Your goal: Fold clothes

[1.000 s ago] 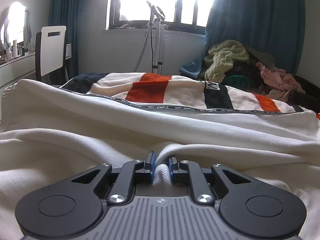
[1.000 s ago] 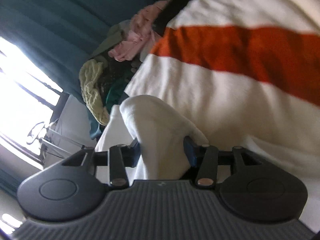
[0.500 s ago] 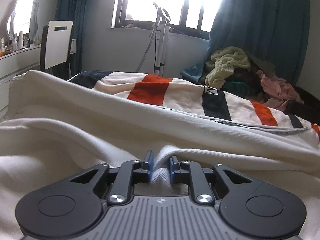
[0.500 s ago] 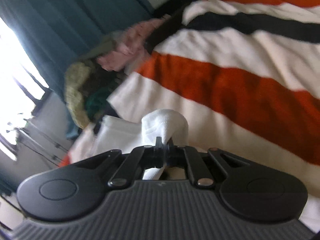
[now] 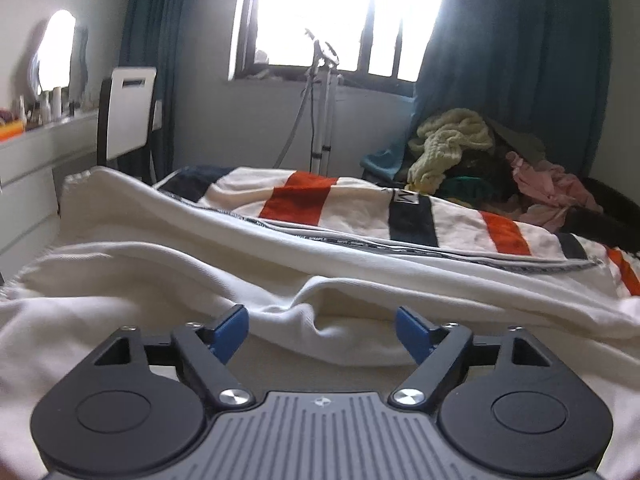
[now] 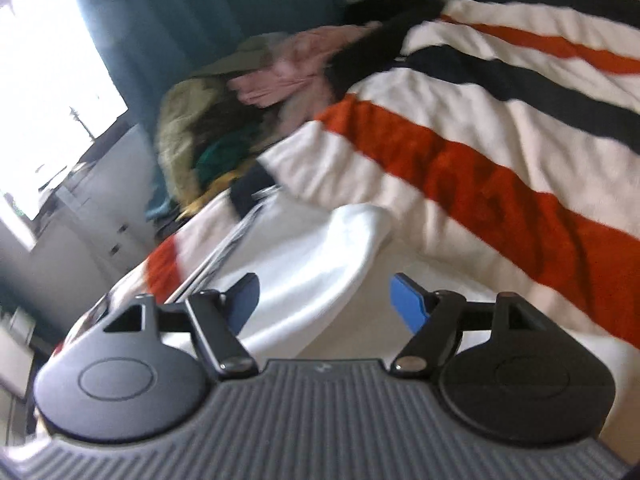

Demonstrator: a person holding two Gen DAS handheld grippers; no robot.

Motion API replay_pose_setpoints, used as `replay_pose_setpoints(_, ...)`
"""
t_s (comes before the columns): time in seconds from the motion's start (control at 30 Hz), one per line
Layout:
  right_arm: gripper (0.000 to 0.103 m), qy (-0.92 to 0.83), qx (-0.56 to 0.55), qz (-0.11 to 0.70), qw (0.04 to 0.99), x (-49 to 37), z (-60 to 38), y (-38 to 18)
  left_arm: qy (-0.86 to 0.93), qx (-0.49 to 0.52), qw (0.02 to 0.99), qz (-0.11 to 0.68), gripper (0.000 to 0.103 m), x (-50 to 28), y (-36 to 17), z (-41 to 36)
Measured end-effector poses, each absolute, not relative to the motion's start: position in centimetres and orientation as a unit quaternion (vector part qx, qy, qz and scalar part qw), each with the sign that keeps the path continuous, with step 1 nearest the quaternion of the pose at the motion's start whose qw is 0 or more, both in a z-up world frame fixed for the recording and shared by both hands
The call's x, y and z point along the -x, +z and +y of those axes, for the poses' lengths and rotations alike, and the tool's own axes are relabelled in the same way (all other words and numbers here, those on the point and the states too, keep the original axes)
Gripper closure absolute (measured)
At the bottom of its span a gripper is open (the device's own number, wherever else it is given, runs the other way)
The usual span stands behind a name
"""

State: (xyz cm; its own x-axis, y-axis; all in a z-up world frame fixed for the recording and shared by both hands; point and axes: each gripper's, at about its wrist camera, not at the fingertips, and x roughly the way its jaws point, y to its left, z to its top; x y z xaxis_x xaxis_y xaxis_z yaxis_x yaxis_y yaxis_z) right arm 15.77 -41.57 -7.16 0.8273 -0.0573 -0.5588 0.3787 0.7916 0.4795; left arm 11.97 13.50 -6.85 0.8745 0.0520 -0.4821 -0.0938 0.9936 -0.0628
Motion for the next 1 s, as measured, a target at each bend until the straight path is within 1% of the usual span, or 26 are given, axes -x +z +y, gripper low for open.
replay_pose_setpoints(0.1,0.028,-0.104,-0.305,0.262,0.91,-12.8,-41.2,-5.7,0.04,0.036,0.968,0.245,0.006,-9.2,-6.1,13.2)
replay_pose_setpoints(0.23,0.028,-0.114,-0.36,0.253,0.89,-9.2,-43.0,-5.3,0.053,0.061,0.964,0.251,0.003,-5.8,-5.5,14.0)
replay_pose_setpoints(0.4,0.026,-0.21,-0.438,0.263,0.833,-5.9,-46.8,-7.6,0.113,0.139,0.945,0.273,0.002,-4.1,-5.9,17.6)
replay_pose_setpoints(0.5,0.026,-0.256,-0.481,0.267,0.795,-4.7,-48.6,-9.3,0.181,0.213,0.921,0.271,0.004,-3.2,-5.9,21.3)
replay_pose_setpoints(0.57,0.026,-0.269,-0.51,0.273,0.77,-4.1,-49.4,-10.6,0.258,0.258,0.897,0.251,0.005,-1.9,-5.6,24.4)
replay_pose_setpoints(0.67,0.027,-0.246,-0.555,0.284,0.742,-3.7,-50.2,-12.4,0.302,0.32,0.868,0.229,0.004,0.6,-5.3,28.7)
replay_pose_setpoints(0.8,0.027,-0.234,-0.586,0.296,0.717,-4.2,-50.4,-14.0,0.351,0.4,0.823,0.2,0.004,3.8,-5.1,34.2)
replay_pose_setpoints(0.87,0.031,-0.227,-0.602,0.301,0.704,-4.6,-50.3,-14.8,0.326,0.437,0.813,0.205,0.005,4.6,-6.2,35.7)
replay_pose_setpoints(0.9,0.031,-0.22,-0.61,0.302,0.699,-4.8,-50.2,-15.1,0.31,0.455,0.808,0.209,0.006,4.8,-6.8,36.4)
replay_pose_setpoints(1.0,0.031,-0.222,-0.607,0.301,0.701,-5.6,-49.8,-15.2,0.265,0.506,0.79,0.22,0.017,4.7,-8.5,37.6)
